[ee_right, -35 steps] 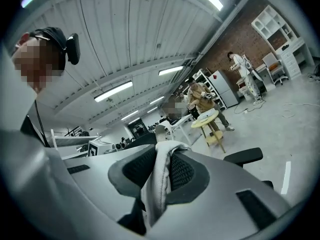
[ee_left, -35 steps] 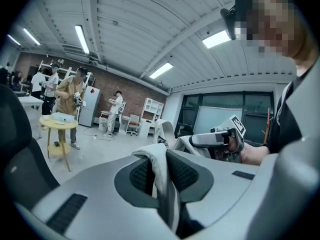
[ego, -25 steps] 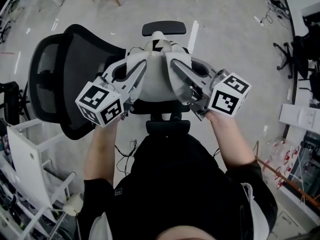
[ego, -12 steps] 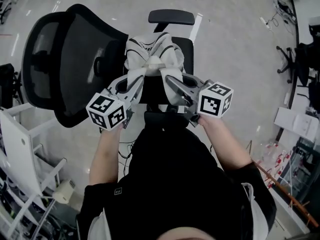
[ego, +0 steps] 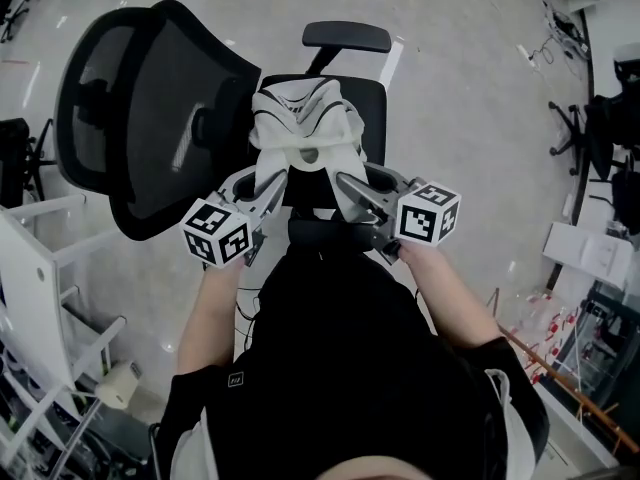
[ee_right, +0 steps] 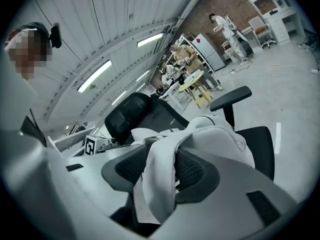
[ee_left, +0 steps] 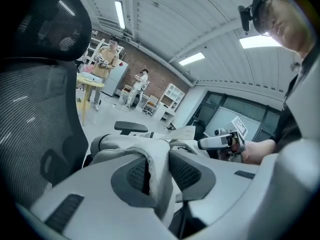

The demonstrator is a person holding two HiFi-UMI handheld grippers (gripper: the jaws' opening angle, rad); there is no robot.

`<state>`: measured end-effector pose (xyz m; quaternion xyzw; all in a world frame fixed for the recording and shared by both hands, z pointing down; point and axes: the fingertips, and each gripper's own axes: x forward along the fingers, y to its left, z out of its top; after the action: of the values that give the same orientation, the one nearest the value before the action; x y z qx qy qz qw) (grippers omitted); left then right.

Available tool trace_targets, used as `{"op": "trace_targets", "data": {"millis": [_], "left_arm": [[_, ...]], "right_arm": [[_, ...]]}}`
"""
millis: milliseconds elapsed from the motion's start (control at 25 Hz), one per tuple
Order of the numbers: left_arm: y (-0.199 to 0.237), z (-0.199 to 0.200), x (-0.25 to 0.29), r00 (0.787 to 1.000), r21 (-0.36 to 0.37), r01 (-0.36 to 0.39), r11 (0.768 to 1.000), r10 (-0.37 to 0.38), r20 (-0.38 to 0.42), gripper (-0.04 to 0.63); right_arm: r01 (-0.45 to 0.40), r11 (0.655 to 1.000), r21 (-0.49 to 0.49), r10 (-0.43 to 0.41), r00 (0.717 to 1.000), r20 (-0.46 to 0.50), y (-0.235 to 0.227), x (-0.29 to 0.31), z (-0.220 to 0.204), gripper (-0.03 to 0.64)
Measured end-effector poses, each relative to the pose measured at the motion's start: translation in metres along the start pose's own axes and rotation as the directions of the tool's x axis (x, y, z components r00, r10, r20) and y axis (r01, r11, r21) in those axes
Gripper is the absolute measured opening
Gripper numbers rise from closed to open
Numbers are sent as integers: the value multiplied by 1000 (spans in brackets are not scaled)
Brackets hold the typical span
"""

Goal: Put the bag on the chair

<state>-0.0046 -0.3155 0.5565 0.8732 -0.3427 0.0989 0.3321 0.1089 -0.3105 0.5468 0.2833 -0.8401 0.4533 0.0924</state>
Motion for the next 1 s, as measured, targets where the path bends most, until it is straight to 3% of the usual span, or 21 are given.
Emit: {"op": "trace_targets", "data": {"millis": [160,320,480,680,1000], "left_arm": [[-9,-13,0,999,76,2,997,2,-53,158],[-3,-20,-10,998,67,-28,997,32,-59,224],[9,-20,-31,996,90,-74,993,78,-43,230],[7,-10,-44,997,134,-66,989,70,-25,230],[-12,26,-50,996,247,-88,965,82,35,229]], "right_arm": [[64,998,7,-64,998,23,-7,-17,-5,204],[122,993,1,-122,990,65,-11,-39,-1,204],[143,990,10,-143,983,112,-7,-51,5,202],[112,993,-20,-108,983,148,15,-44,15,202],[54,985,-161,-24,983,181,55,-44,30,202]]}}
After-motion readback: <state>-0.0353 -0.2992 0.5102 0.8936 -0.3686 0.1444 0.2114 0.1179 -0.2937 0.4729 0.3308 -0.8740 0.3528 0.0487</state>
